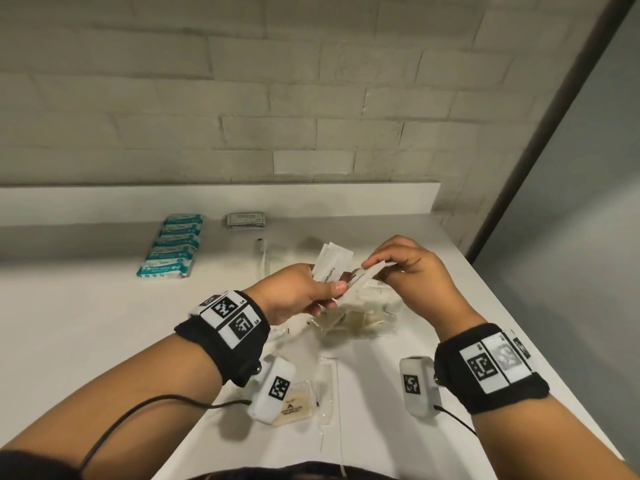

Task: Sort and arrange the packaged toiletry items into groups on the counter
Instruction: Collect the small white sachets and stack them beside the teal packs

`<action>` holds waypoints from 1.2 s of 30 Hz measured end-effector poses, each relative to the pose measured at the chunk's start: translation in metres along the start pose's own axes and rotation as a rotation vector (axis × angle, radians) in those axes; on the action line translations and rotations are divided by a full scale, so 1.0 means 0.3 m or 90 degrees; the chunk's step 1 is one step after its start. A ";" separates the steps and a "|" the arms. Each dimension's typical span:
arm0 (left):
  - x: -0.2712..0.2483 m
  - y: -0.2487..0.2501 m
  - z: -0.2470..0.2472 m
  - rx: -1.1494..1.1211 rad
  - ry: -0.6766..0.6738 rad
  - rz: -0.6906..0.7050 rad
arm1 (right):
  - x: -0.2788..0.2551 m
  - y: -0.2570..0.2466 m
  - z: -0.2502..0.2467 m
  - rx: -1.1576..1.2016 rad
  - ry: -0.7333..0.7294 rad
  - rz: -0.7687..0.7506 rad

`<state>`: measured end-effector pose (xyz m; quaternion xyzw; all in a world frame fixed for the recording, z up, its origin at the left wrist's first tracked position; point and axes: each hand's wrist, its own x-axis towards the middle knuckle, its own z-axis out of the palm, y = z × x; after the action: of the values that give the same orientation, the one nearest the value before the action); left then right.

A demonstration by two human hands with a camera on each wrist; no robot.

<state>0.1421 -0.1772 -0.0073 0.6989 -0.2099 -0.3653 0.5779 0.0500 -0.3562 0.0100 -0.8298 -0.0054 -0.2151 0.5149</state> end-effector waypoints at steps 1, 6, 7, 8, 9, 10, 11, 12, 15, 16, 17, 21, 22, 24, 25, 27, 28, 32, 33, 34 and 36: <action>0.001 -0.003 0.005 -0.045 -0.003 -0.010 | 0.004 0.001 0.005 -0.013 0.008 0.003; 0.007 -0.010 -0.001 -0.082 0.067 -0.001 | 0.019 0.025 0.010 0.086 0.186 0.092; 0.014 -0.015 -0.004 -0.089 0.099 0.003 | 0.027 0.027 0.003 0.153 0.234 0.121; 0.019 -0.021 -0.006 -0.101 0.130 0.008 | 0.032 0.024 0.000 0.229 0.260 0.143; 0.024 -0.026 -0.007 -0.115 0.153 0.016 | 0.037 0.020 0.003 0.305 0.262 0.166; 0.029 -0.028 -0.005 -0.133 0.166 0.028 | 0.039 0.012 0.013 0.376 0.245 0.187; 0.032 -0.030 0.000 -0.155 0.171 0.043 | 0.041 0.009 0.031 0.429 0.222 0.211; 0.036 -0.028 0.007 -0.180 0.170 0.056 | 0.044 0.011 0.051 0.455 0.207 0.228; 0.040 -0.016 0.033 -0.257 0.143 0.093 | 0.049 0.026 0.122 0.367 0.240 0.250; 0.039 -0.012 0.041 -0.272 0.128 0.104 | 0.048 0.031 0.142 0.320 0.258 0.246; 0.040 -0.009 0.048 -0.279 0.113 0.113 | 0.046 0.030 0.159 0.289 0.273 0.241; 0.043 -0.006 0.049 -0.270 0.090 0.130 | 0.034 0.024 0.199 0.210 0.265 0.222; 0.043 -0.008 0.045 -0.265 0.088 0.128 | 0.031 0.023 0.205 0.212 0.247 0.217; 0.042 -0.012 0.037 -0.249 0.076 0.117 | 0.029 0.027 0.208 0.217 0.199 0.214; 0.040 -0.013 0.034 -0.241 0.068 0.107 | 0.030 0.027 0.205 0.206 0.177 0.210; 0.034 -0.013 0.029 -0.248 0.063 0.079 | 0.039 0.029 0.190 0.187 0.164 0.212; 0.030 -0.011 0.025 -0.272 0.063 0.062 | 0.043 0.034 0.178 0.185 0.176 0.218; 0.023 -0.008 0.004 -0.367 0.041 0.046 | 0.058 0.042 0.128 0.266 0.227 0.242; 0.023 -0.009 0.002 -0.366 0.051 0.061 | 0.057 0.043 0.119 0.297 0.222 0.250; 0.022 -0.009 0.002 -0.359 0.067 0.077 | 0.056 0.042 0.113 0.322 0.208 0.253; 0.026 -0.010 0.003 -0.348 0.101 0.101 | 0.050 0.035 0.109 0.365 0.160 0.246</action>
<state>0.1461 -0.1825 -0.0123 0.5249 -0.1117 -0.3065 0.7862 0.0775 -0.3364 -0.0057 -0.6044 0.1547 -0.2040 0.7544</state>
